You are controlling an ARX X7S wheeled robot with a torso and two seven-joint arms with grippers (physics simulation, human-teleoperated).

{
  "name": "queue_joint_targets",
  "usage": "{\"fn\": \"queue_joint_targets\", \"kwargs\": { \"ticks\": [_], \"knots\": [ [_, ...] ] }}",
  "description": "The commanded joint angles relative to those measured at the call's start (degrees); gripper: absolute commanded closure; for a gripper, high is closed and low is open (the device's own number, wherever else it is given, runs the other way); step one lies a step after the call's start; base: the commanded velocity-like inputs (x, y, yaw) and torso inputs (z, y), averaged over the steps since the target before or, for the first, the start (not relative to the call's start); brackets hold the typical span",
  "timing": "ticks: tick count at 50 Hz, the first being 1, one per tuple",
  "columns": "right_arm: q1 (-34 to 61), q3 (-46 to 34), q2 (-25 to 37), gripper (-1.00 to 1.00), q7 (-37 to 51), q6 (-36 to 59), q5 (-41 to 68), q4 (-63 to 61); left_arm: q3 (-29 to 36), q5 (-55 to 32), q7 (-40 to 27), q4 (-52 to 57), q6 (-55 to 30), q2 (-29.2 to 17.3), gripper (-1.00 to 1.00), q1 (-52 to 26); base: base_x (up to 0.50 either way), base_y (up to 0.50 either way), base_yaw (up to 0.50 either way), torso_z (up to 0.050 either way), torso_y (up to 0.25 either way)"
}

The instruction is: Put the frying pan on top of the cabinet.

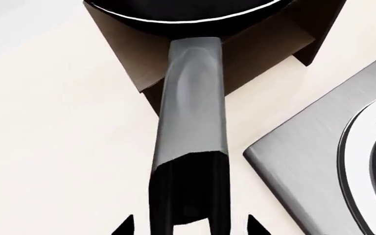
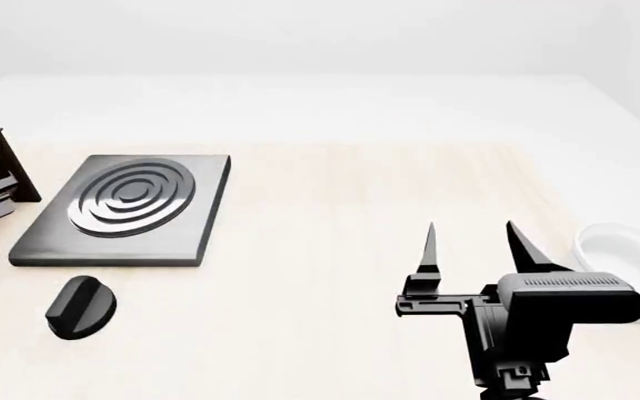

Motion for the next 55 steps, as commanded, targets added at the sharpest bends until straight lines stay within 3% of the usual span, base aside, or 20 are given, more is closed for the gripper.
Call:
{"fn": "queue_joint_targets", "kwargs": {
  "ticks": [1, 14, 18, 26, 30, 33, 35, 38, 42, 45, 47, 52, 55],
  "knots": [
    [0.1, -0.2, 0.2, -1.00, 0.2, 0.1, 0.1, -0.2, 0.9, 0.2, 0.5, 0.0, 2.0, -0.1, -1.00, -0.7, 0.00, 0.00, 0.00, 0.000, 0.000],
    [0.4, -0.4, 0.5, -1.00, 0.5, 0.5, 0.2, -0.5, 4.5, 1.1, 5.3, 0.0, 14.6, 2.4, -1.00, -6.3, 0.00, 0.00, 0.00, 0.000, 0.000],
    [0.4, -0.4, 0.5, -1.00, 0.6, 0.4, 0.3, -0.6, 8.5, 2.4, 6.5, 0.0, 20.8, 4.9, -1.00, -9.9, 0.00, 0.00, 0.00, 0.000, 0.000],
    [0.2, -0.3, 0.6, -1.00, 0.7, -0.1, 0.5, -0.3, 12.3, 2.4, 12.1, 0.1, 25.3, 9.0, -1.00, -12.7, 0.00, 0.00, 0.00, 0.000, 0.000],
    [0.2, -0.3, 0.6, -1.00, 0.7, -0.4, 0.6, 0.2, 9.9, -2.0, 17.2, 34.2, -0.8, 13.5, -1.00, 7.6, 0.00, 0.00, 0.00, 0.000, 0.000],
    [0.0, -0.2, 0.6, -1.00, 0.7, -0.8, 0.7, 0.4, 7.5, -5.5, 19.8, 60.0, -9.1, 15.3, -1.00, 16.5, 0.00, 0.00, 0.00, 0.000, 0.000],
    [-0.2, -0.1, 0.6, -1.00, 0.7, -1.3, 0.7, 0.8, 3.1, -11.3, 24.1, 77.2, -15.4, 18.2, -1.00, 28.3, 0.00, 0.00, 0.00, 0.000, 0.000],
    [-0.2, -0.1, 0.6, -1.00, 0.8, -1.5, 0.6, 1.0, 1.9, -15.1, 27.9, 101.7, -14.6, 20.1, -1.00, 40.3, 0.00, 0.00, 0.00, 0.000, 0.000],
    [0.0, -0.3, 0.7, -1.00, 0.7, -1.5, 0.6, 1.2, 3.4, -20.3, 35.3, 115.9, -8.5, 22.6, -1.00, 58.4, 0.00, 0.00, 0.00, 0.000, 0.000],
    [0.0, -0.4, 0.6, -1.00, 0.8, -1.8, 0.6, 1.6, 4.0, -21.9, 37.5, 119.5, -5.0, 24.2, -1.00, 65.5, 0.00, 0.00, 0.00, 0.000, 0.000],
    [-0.1, -0.4, 0.5, -1.00, 0.8, -2.3, 0.5, 2.1, 8.2, -18.3, 38.6, 120.7, 5.0, 24.0, -1.00, 72.6, 0.00, 0.00, 0.00, 0.000, 0.000],
    [0.0, -0.7, 0.3, -1.00, 0.9, -3.3, -0.2, 3.4, 12.1, -15.6, 39.7, 120.7, 14.1, 24.0, -1.00, 80.3, 0.00, 0.00, 0.00, 0.000, 0.000],
    [0.1, -1.1, 0.2, -1.00, 1.1, -3.7, -0.7, 4.0, 12.6, -16.0, 39.8, 119.5, 14.9, 24.3, -1.00, 81.3, 0.00, 0.00, 0.00, 0.000, 0.000]
  ]
}}
